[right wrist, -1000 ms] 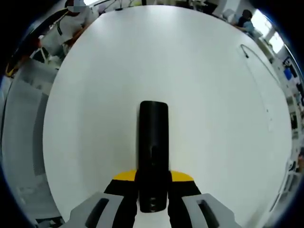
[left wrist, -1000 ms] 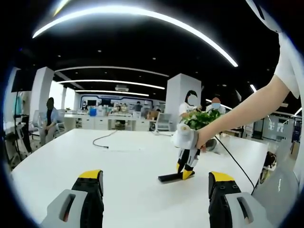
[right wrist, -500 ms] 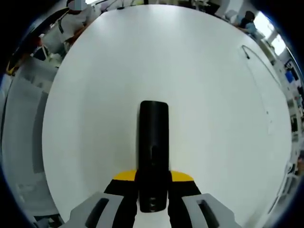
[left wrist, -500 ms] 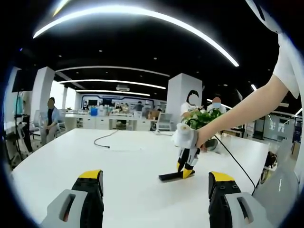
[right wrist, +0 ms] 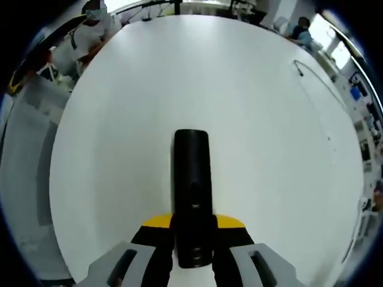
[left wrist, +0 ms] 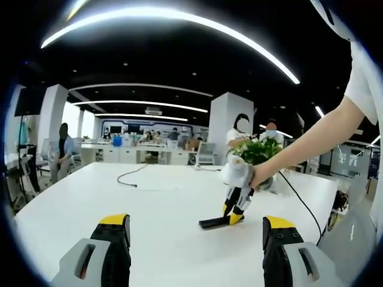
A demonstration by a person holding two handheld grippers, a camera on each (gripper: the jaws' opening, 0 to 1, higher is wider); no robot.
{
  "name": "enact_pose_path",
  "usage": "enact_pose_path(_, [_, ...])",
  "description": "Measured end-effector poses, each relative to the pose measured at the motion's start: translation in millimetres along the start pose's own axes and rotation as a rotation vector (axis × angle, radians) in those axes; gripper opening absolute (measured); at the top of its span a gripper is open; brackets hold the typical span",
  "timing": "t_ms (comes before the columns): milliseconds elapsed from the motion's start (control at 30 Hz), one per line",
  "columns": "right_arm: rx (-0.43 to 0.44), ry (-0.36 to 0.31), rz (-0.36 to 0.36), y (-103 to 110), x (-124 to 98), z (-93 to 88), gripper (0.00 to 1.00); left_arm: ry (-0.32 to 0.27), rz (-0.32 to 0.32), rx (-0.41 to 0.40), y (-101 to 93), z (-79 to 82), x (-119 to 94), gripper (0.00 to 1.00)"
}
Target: Press the specified remote control buttons in sequence, fully releasing each button before pressing the next.
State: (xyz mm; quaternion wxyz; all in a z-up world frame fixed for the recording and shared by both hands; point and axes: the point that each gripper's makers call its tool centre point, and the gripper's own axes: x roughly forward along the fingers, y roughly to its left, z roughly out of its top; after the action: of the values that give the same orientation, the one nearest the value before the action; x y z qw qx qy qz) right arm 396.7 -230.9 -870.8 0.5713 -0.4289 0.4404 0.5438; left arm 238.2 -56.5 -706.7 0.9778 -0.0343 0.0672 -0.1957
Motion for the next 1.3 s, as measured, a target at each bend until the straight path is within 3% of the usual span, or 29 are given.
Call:
enact_pose_path(467, [-0.009,-0.054,-0.058,1.3,-1.5,0.1,0.22,0.003,-0.004,-0.001,-0.1,-0.4,-0.3,0.95])
enact_pose_path(800, [0.050,-0.164,-0.153,0.1,-4.1,-1.1,0.22,0.009,-0.005,0.007,-0.5,-1.6,0.1,0.94])
enact_pose_path(1133, [0.373,-0.328,-0.135,-8.2,-5.1,-6.3,0.28,0.026,-0.014,0.012,-1.5,-5.9,1.2,0.94])
enact_pose_path(1300, [0.412,-0.390,-0.119,-3.4,-5.7,-3.0,0.32,0.030,-0.010,0.007,-0.6,-6.9,1.4,0.95])
